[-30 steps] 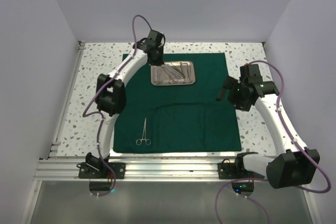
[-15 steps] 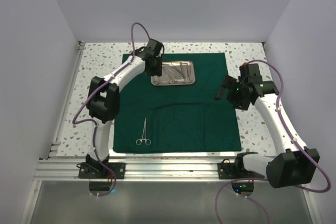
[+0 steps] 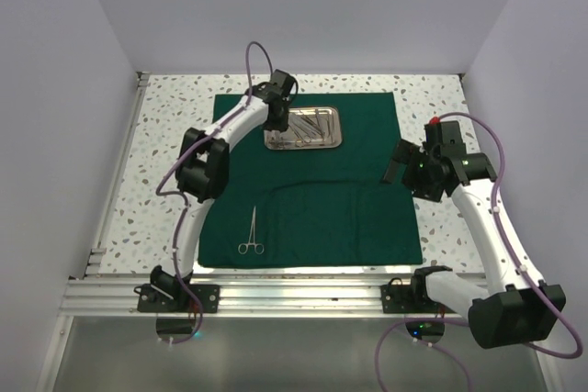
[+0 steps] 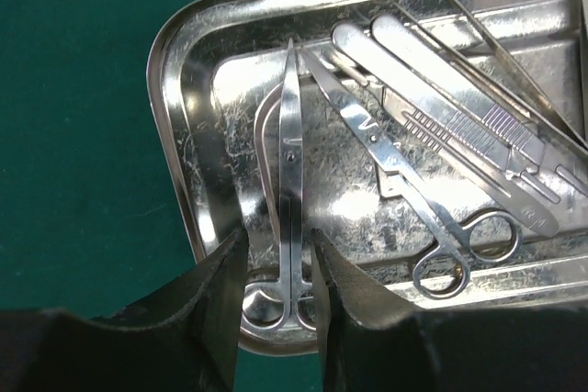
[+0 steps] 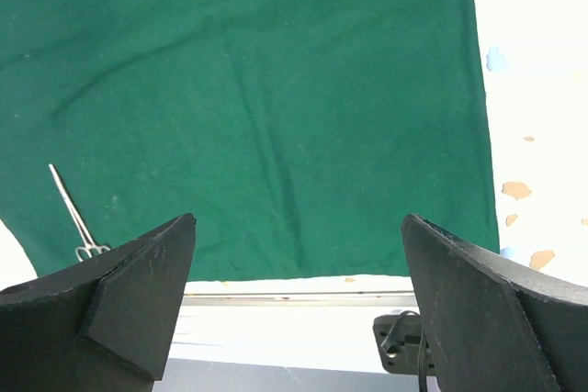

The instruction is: Open and lay out the surgical kit

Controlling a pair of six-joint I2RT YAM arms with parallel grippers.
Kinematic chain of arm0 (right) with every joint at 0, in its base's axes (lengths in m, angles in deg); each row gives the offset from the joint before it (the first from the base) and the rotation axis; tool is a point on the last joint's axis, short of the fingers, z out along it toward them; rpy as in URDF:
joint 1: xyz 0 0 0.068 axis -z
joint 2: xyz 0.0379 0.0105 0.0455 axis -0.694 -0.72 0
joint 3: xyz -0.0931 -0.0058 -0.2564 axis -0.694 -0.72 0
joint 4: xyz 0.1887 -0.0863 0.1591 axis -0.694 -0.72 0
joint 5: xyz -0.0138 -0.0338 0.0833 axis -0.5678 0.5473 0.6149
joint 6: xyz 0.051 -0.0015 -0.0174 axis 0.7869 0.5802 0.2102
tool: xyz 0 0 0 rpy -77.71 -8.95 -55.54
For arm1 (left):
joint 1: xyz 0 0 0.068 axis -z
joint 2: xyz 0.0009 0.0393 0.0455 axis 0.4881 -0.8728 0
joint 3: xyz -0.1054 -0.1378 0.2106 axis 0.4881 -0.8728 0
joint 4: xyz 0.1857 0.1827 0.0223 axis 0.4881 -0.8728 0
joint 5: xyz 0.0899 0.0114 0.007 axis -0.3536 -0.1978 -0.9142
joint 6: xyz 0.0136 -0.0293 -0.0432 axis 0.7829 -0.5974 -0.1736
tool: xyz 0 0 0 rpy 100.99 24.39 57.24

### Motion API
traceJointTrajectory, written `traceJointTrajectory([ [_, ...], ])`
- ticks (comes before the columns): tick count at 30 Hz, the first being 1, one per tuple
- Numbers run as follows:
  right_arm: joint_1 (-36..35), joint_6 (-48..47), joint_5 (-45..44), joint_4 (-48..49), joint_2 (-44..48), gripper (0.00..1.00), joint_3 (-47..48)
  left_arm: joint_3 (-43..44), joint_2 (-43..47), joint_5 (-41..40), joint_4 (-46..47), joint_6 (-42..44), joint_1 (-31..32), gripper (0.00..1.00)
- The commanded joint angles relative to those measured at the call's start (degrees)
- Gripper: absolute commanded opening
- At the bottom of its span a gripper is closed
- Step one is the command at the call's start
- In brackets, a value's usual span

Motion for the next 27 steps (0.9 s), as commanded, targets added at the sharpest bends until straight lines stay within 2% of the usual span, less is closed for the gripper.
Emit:
traceJointTrajectory([
  [1,-0.16,0.14,-1.02,-0.99,0.58,0.98,-0.56,4.02,-2.05,0.01,-0.25,2.16,-0.62,0.37],
  [6,-0.24,0.58,-1.81,-0.55,-0.65,0.98,0.14,2.02,-2.85,1.60,0.27,2.25,-0.62,0.35],
  [12,-0.24,1.37,-1.90,0.68,-1.18,0.98,0.14,-5.81,-0.74,1.24,2.29,2.07,-0.70,0.35],
  [18,-0.25,1.73,-1.99,0.76,-1.00,0.98,-0.03,-8.09,-2.14,4.58,-2.53,1.64,-0.70,0.26],
  [22,-0.16,1.73,-2.25,0.85,-1.18,0.99,-0.30,-12.83,-2.14,7.31,-2.28,1.37,-0.70,0.24],
  [26,-0.25,1.90,-2.08,1.20,-1.00,0.98,-0.82,-13.02,-3.81,7.83,-3.86,1.72,-0.70,0.22],
  [27,-0.16,1.99,-2.08,1.29,-0.92,0.98,-0.91,-12.76,-4.16,8.01,-4.56,1.90,-0.79,0.18],
])
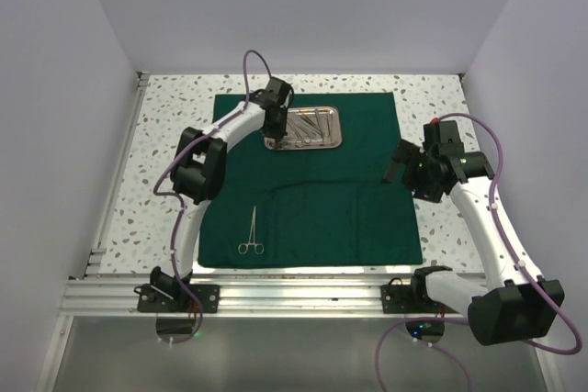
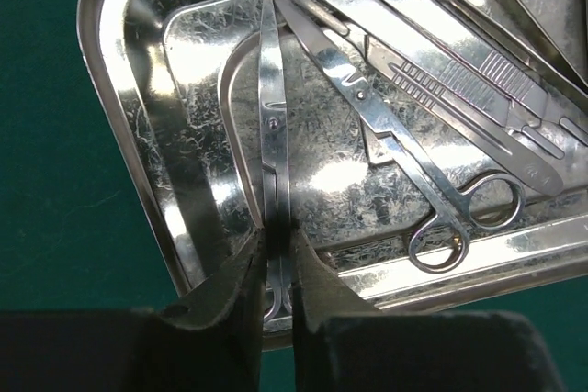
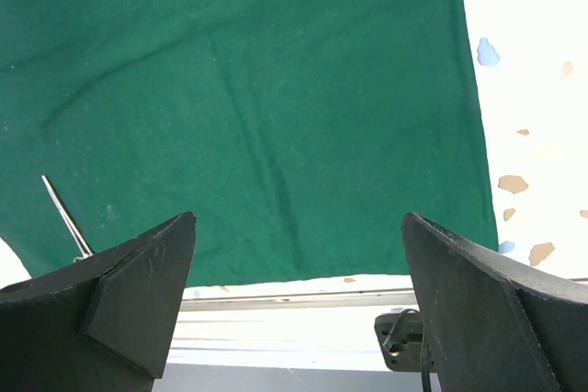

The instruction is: Open and lay out the surgical kit

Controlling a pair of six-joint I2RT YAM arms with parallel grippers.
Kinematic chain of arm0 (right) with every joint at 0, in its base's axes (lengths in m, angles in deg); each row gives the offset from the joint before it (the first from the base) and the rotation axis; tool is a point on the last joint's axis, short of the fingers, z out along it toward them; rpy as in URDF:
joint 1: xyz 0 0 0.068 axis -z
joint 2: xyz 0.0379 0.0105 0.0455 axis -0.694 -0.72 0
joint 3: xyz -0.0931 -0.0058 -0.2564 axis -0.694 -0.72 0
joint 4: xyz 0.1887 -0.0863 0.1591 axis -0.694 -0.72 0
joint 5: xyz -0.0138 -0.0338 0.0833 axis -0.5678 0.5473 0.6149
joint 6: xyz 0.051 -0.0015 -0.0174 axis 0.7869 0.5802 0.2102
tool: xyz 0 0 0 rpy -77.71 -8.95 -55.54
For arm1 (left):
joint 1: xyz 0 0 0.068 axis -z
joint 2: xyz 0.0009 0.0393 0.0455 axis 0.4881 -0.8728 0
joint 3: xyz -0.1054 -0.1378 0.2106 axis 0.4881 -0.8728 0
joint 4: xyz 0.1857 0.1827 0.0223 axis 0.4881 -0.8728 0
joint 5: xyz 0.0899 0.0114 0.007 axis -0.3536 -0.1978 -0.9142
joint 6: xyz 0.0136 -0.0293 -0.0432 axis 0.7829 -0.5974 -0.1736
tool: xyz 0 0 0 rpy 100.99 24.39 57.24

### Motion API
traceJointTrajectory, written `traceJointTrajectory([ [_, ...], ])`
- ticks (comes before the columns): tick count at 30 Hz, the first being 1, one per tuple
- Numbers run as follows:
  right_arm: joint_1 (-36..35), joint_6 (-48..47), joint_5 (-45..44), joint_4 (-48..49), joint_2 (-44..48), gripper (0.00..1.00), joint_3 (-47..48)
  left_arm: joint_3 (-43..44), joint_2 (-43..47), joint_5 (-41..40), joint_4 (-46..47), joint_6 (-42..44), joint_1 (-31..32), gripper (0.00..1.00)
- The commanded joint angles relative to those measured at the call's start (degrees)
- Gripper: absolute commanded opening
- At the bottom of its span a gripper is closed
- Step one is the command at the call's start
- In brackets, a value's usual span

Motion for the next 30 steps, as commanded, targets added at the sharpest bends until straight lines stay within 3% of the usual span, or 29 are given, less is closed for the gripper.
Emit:
traceJointTrajectory([
  [1,-0.16,0.48,-0.61,1.36,0.24,0.98,-0.41,-3.19,-7.59,2.46,-10.44,1.24,-0.46,0.15],
  [6,-0.16,0.39,-0.61,1.18,0.33,0.98,-0.23,0.06,-9.80,2.72,-11.94,1.68,-0.99,0.00],
  [13,-0.16,0.22,0.17,1.27,0.33,0.98,0.56,7.18,-7.97,3.16,-13.96,2.91,-1.61,0.00],
  [18,-0.24,0.22,1.23,1.45,0.42,0.98,0.56,17.29,-6.47,4.40,-17.56,4.40,-1.61,0.00],
  [30,-0.25,-0.75,2.19,0.66,1.39,0.98,0.82,13.96,3.55,4.57,-16.60,2.83,-2.14,0.00],
])
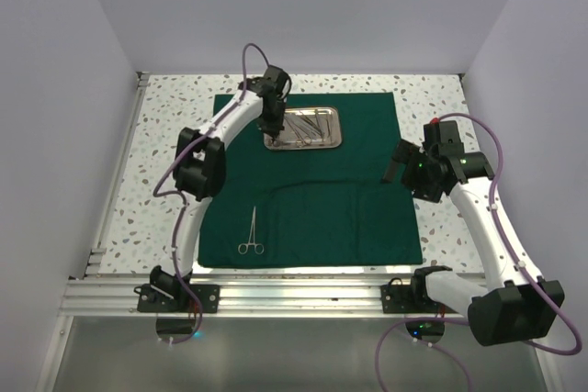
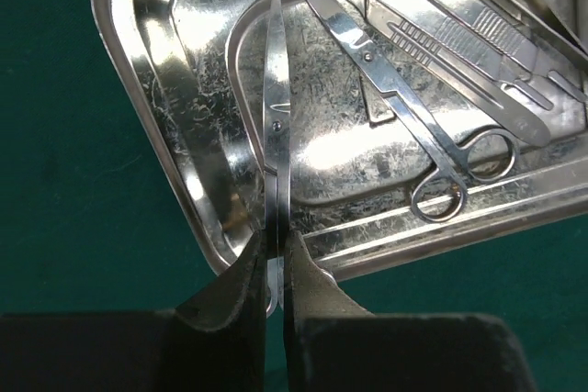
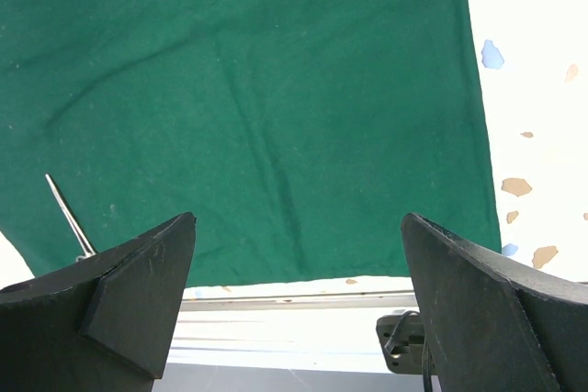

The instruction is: Open and lay out the surgical kit

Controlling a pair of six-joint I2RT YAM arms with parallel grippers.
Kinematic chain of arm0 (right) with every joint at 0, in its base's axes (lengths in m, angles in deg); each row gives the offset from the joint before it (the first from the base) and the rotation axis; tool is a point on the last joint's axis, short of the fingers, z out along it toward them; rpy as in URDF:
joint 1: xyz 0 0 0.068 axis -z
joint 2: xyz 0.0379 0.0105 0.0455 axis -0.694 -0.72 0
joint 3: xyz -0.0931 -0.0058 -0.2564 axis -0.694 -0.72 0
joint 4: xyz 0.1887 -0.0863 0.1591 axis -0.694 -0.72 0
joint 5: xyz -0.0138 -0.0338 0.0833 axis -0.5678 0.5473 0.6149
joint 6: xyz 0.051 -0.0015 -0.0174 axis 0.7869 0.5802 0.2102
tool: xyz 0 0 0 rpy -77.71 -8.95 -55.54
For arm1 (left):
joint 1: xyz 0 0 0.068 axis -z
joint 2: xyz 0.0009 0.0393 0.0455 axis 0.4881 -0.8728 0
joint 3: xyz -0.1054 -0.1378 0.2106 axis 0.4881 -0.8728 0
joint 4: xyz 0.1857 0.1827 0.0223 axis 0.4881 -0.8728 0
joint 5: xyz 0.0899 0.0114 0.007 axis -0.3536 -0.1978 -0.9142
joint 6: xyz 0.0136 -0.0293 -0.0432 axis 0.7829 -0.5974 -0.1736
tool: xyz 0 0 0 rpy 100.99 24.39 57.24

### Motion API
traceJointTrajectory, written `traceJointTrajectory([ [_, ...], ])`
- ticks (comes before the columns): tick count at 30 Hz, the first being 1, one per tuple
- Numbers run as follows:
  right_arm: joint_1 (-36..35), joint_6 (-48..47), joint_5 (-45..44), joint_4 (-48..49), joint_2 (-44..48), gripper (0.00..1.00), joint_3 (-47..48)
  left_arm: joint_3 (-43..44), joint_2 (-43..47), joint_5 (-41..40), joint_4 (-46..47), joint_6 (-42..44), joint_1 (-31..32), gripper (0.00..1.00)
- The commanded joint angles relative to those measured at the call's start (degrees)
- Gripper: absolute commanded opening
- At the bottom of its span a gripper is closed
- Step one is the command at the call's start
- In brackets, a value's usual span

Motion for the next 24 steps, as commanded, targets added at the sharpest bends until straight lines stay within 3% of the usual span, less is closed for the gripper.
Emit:
traceJointTrajectory([
  [1,-0.25,-0.68,1.85,0.13,1.28,0.98,0.93,-0.01,7.86,0.64,-1.25,-0.01,-0.67,0.00],
  [6,-0.25,-1.12,2.11,0.13,1.80,0.98,0.58,-4.30,13.56,1.69,-1.87,-2.38,-0.67,0.00],
  [9,-0.16,-1.39,2.20,0.13,2.51,0.98,-0.30,-13.69,20.50,1.69,-0.29,-4.23,-0.06,0.00],
  [16,-0.16,-1.39,3.69,1.27,4.26,0.98,-3.20,-44.43,40.45,-2.08,5.68,-11.34,3.98,0.00],
  [20,-0.25,-1.47,4.48,2.15,4.62,0.98,-3.99,-56.50,51.69,-3.58,7.62,-18.89,9.59,0.00],
  [24,-0.42,-1.47,6.68,5.13,3.39,0.99,-2.16,-66.61,57.25,-4.02,9.55,-24.70,13.12,0.00],
])
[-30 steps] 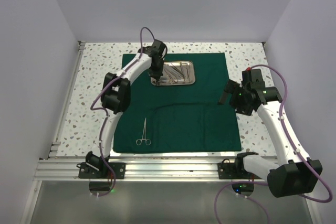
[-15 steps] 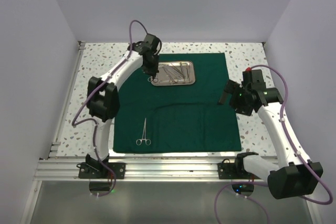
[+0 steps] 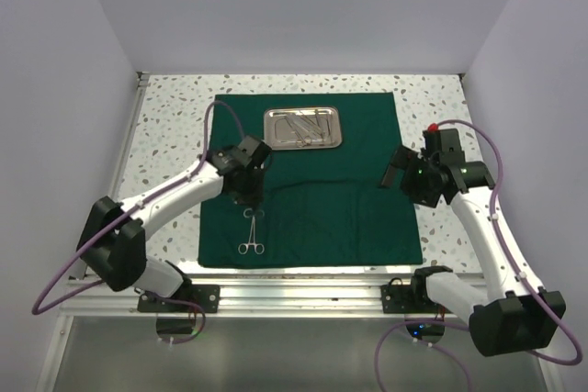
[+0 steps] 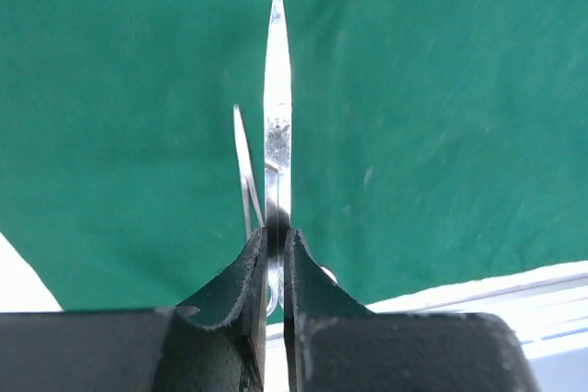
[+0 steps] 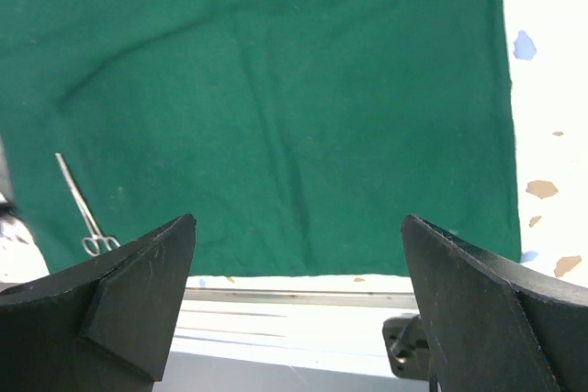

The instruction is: Open and lay out the surgical kit

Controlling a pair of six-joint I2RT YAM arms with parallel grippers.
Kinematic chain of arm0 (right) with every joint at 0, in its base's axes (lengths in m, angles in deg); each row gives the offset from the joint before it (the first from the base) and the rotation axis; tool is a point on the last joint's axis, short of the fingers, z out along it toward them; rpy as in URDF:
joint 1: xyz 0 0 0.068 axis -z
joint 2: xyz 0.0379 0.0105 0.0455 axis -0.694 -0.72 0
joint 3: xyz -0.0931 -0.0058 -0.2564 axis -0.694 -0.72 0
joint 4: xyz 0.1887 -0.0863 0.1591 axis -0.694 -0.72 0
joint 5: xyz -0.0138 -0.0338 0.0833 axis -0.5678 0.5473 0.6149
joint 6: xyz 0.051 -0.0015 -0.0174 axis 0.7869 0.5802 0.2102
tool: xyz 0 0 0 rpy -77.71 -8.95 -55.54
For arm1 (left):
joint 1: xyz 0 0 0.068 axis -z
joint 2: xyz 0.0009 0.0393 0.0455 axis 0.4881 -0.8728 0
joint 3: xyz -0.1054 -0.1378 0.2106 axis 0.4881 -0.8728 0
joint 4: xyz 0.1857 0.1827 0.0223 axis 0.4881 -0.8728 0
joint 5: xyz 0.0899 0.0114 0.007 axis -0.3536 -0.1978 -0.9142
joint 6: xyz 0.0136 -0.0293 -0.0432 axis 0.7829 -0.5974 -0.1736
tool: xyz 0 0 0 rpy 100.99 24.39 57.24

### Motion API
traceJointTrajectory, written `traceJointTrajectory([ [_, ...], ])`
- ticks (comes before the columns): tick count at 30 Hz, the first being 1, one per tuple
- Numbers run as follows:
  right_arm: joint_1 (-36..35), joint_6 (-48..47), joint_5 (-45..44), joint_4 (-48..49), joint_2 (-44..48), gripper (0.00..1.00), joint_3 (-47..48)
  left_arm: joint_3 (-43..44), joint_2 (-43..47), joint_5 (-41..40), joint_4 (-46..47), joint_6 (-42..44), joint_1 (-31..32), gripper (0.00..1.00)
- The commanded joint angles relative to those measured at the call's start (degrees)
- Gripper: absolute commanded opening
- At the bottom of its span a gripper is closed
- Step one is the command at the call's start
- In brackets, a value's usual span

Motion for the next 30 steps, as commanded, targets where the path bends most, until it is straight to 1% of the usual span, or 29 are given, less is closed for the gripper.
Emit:
traceJointTrajectory([
  [1,-0.51,-0.86,3.73,4.18,-0.78,0.98,2.59,-8.58,5.61,-1.42,4.64,-9.58,2.11,0.00],
  [2,-0.77,-0.77,3.91,4.79,-2.62,0.98,3.65,-9.92,6.15,-1.51,4.82,-10.38,2.46,0.00],
  [3,-0.95,-0.69,4.00,5.32,-3.51,0.98,6.09,-10.98,6.59,-1.07,5.25,-10.74,2.55,0.05],
  [4,-1.21,-0.60,4.00,5.93,-4.56,0.98,7.25,-12.38,6.94,-0.81,5.61,-10.92,2.47,0.14],
  [5,-1.73,-0.34,4.08,6.64,-5.61,0.99,8.56,-12.57,7.12,-0.72,5.43,-11.35,2.55,0.26],
  [6,-1.91,-0.16,4.00,8.12,-7.80,0.98,11.19,-12.57,7.20,-0.54,4.91,-11.27,2.55,0.43],
  [7,-2.26,0.45,3.82,8.57,-9.30,0.98,12.78,-12.31,7.38,-0.45,4.64,-11.01,2.47,0.48],
  [8,-3.14,0.63,3.65,9.18,-10.88,0.98,16.28,-11.87,7.47,-0.54,4.21,-10.83,2.55,0.52],
  [9,-3.84,0.81,3.21,9.54,-14.21,0.98,18.23,-10.65,7.64,-0.89,2.72,-10.74,2.55,0.62],
  [10,-5.59,0.90,2.08,9.54,-15.89,0.99,20.16,-9.77,8.25,-1.15,2.01,-10.13,2.55,0.64],
  [11,-6.65,0.81,1.28,9.89,-17.56,0.98,24.44,-8.89,8.69,-1.42,1.22,-9.87,2.55,0.66],
  [12,-7.79,0.64,0.49,10.07,-21.58,0.98,26.75,-6.97,9.05,-1.94,-0.44,-9.60,2.47,0.69],
  [13,-8.93,0.29,-1.52,9.98,-23.54,0.98,29.03,-6.08,9.92,-2.38,-1.33,-9.08,2.55,0.70],
  [14,-11.03,0.11,-2.32,9.81,-26.17,0.98,33.75,-5.20,10.36,-2.56,-1.94,-8.73,2.55,0.71],
  [16,-14.02,-0.59,-4.69,9.37,-33.98,0.98,38.61,-3.35,11.50,-3.00,-3.26,-7.67,2.55,0.71],
  [17,-14.83,-0.86,-5.49,8.41,-36.80,0.98,43.51,-3.00,11.86,-3.18,-3.62,-7.49,2.55,0.72],
  [18,-15.36,-1.03,-5.93,7.79,-39.61,0.98,46.17,-2.91,12.21,-3.09,-3.97,-7.49,2.55,0.71],
  [19,-15.97,-1.38,-5.93,7.09,-45.90,0.97,48.80,-3.08,12.91,-3.00,-4.15,-7.32,2.47,0.71],
  [20,-16.15,-1.48,-7.24,5.34,-48.66,0.96,54.31,-3.25,13.09,-2.91,-4.32,-7.32,2.55,0.71],
  [21,-16.24,-1.65,-7.51,4.71,-51.91,0.95,57.07,-3.52,13.44,-2.74,-5.02,-7.32,2.55,0.71],
  [22,-16.33,-2.09,-7.78,3.93,-57.16,0.94,59.79,-3.61,14.05,-2.65,-5.46,-7.40,2.47,0.70],
  [23,-16.16,-2.09,-8.82,1.57,-60.35,0.92,66.34,-3.61,14.23,-2.74,-5.99,-7.58,2.55,0.70],
  [25,-16.07,-1.83,-9.45,-0.12,-65.45,0.89,73.49,-3.69,15.02,-2.91,-7.22,-7.93,2.47,0.70],
  [26,-16.15,-1.65,-9.62,-0.73,-70.70,0.88,80.05,-3.87,15.20,-3.09,-7.31,-8.02,2.55,0.70],
  [29,-15.98,-0.51,-10.06,0.48,-78.28,0.81,89.05,-3.96,14.07,-3.79,-7.66,-8.02,2.47,0.69],
  [30,-15.89,-0.16,-10.24,1.10,-79.79,0.79,90.13,-2.83,13.19,-3.88,-9.32,-7.93,2.47,0.69],
])
